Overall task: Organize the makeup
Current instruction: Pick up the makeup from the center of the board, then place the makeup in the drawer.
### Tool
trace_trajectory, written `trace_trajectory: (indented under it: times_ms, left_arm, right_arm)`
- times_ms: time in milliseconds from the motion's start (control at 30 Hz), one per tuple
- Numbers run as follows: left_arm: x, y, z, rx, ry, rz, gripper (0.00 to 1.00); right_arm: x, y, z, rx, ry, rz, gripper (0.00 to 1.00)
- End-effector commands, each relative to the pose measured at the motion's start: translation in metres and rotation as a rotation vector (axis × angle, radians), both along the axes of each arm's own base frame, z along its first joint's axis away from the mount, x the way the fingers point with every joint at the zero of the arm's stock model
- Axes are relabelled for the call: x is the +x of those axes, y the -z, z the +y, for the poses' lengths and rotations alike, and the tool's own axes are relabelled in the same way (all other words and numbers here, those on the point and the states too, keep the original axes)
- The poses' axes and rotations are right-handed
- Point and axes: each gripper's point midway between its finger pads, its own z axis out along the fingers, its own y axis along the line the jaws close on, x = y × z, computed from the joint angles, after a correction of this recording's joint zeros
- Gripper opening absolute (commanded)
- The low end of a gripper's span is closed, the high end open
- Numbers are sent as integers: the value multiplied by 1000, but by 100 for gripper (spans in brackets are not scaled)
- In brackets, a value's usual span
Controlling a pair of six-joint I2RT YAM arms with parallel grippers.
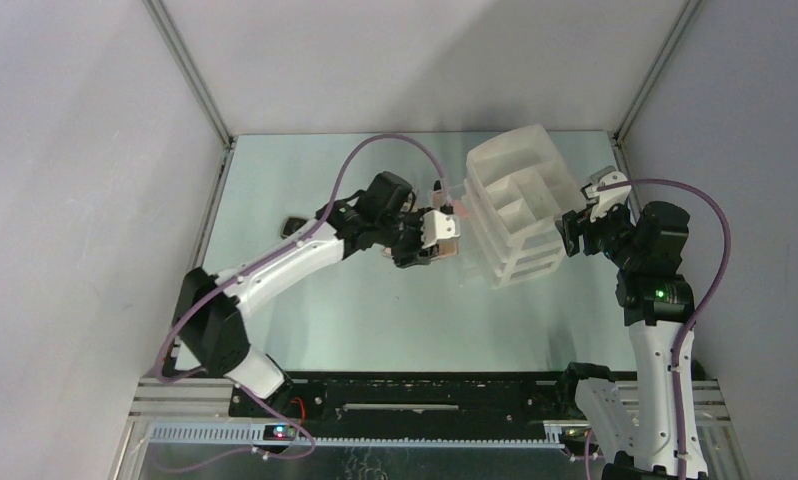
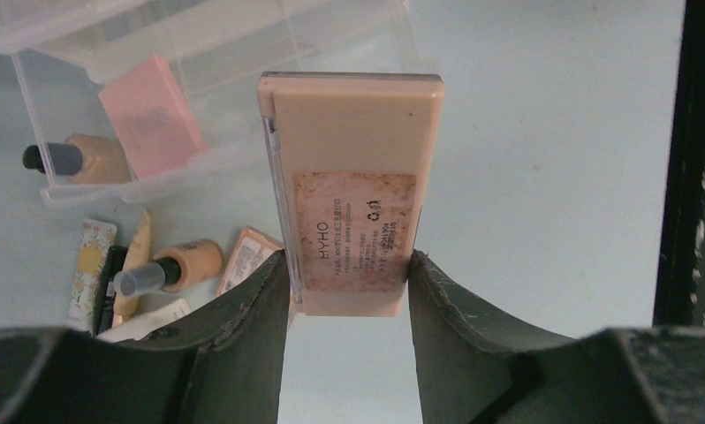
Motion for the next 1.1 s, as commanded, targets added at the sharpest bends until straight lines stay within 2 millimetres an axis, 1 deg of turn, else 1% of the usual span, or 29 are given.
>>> trace_trajectory:
  times_ms: [0, 33, 67, 233, 400, 467, 567, 700, 1067]
  left_arm:
    - [28, -24, -34, -62, -87, 5, 25]
    - [33, -30, -38, -73, -102, 6, 24]
    - [38, -28, -43, -74, -117, 21, 23]
    - [57, -38, -63, -115, -176, 49, 23]
    - [69, -36, -76, -131, -216, 86, 24]
    - [73, -32, -74, -107, -236, 78, 24]
    - [78, -24, -63, -50, -261, 50, 25]
    - [78, -17, -53, -12, -282, 34, 27]
    - [87, 4, -50, 63, -333, 53, 35]
  right_arm:
    - [-1, -6, 0, -1, -1, -22, 74]
    - [-1, -6, 0, 0, -1, -22, 74]
    - [-1, -5, 0, -1, 0, -22, 74]
    - [-2, -5, 0, 0, -5, -22, 74]
    - [-2, -5, 0, -3, -6, -21, 74]
    - [-2, -5, 0, -3, -7, -23, 74]
    - [-2, -6, 1, -2, -8, -23, 74]
    - [-2, -4, 2, -8, -12, -20, 74]
    - [-1, -5, 3, -10, -14, -20, 74]
